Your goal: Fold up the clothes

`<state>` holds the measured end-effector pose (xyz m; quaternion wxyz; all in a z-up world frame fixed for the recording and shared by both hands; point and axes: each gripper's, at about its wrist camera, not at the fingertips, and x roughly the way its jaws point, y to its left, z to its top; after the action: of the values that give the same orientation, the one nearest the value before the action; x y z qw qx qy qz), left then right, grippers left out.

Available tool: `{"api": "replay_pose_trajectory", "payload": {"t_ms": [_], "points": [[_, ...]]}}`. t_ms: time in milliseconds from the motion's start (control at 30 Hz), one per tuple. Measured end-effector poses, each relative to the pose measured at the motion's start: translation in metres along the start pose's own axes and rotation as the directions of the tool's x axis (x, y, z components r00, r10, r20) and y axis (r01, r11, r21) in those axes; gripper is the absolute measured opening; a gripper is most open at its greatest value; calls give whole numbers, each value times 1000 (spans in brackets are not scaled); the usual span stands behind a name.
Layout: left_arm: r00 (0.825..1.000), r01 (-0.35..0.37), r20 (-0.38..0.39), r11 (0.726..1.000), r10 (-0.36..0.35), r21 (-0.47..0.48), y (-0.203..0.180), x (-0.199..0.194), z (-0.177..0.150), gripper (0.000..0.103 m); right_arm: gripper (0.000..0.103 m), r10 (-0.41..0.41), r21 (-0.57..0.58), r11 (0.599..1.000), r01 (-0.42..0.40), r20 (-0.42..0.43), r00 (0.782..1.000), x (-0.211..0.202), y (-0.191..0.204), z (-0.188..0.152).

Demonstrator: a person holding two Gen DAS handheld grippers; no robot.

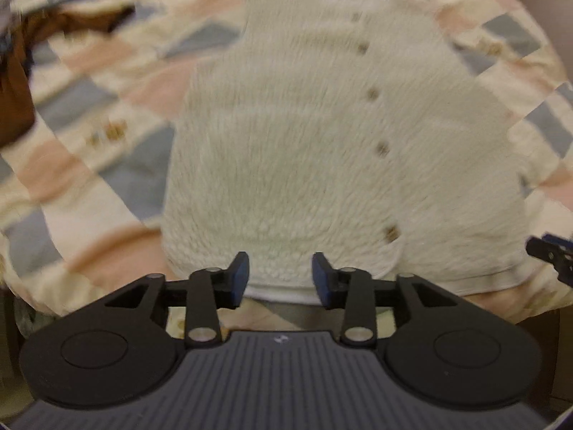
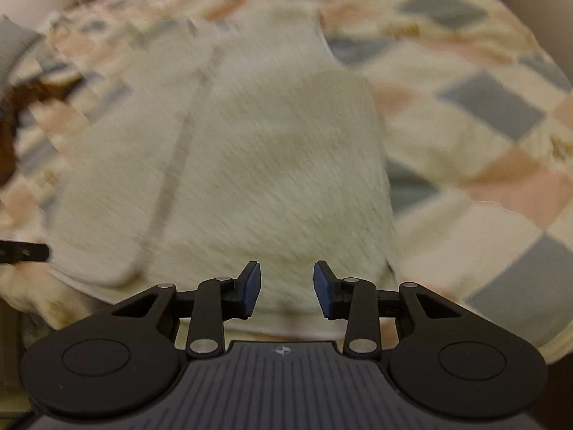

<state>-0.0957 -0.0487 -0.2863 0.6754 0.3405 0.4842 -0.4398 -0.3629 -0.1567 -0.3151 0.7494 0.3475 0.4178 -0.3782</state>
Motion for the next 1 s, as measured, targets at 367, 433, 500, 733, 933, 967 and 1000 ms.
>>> {"api": "replay_pose_trajectory", "payload": {"t_ms": [367,433,500,733,933,967,1000], "points": [[989,9,144,996,-21,85,-11,-91,28,53,57,-3,12,1000,1,129,992,-78,56,28],[987,18,157,994,-35,105,-5,-101,26,54,58,-19,42,999,14,134,991,-86,64,24],[986,20,161,993,-39,115,2,-110,21,55,60,-39,69,997,29,138,990,-93,73,18],[981,42,183,986,-72,158,37,-135,-7,61,65,-87,125,990,65,175,981,-115,122,-5],[975,60,201,982,-97,180,61,-147,-30,63,68,-115,156,984,81,223,968,-134,155,-28],[974,65,200,981,-101,180,65,-148,-33,63,68,-120,161,983,84,224,967,-136,159,-33],[974,71,199,981,-107,181,68,-149,-37,64,68,-127,167,982,90,224,966,-137,162,-38]]}}
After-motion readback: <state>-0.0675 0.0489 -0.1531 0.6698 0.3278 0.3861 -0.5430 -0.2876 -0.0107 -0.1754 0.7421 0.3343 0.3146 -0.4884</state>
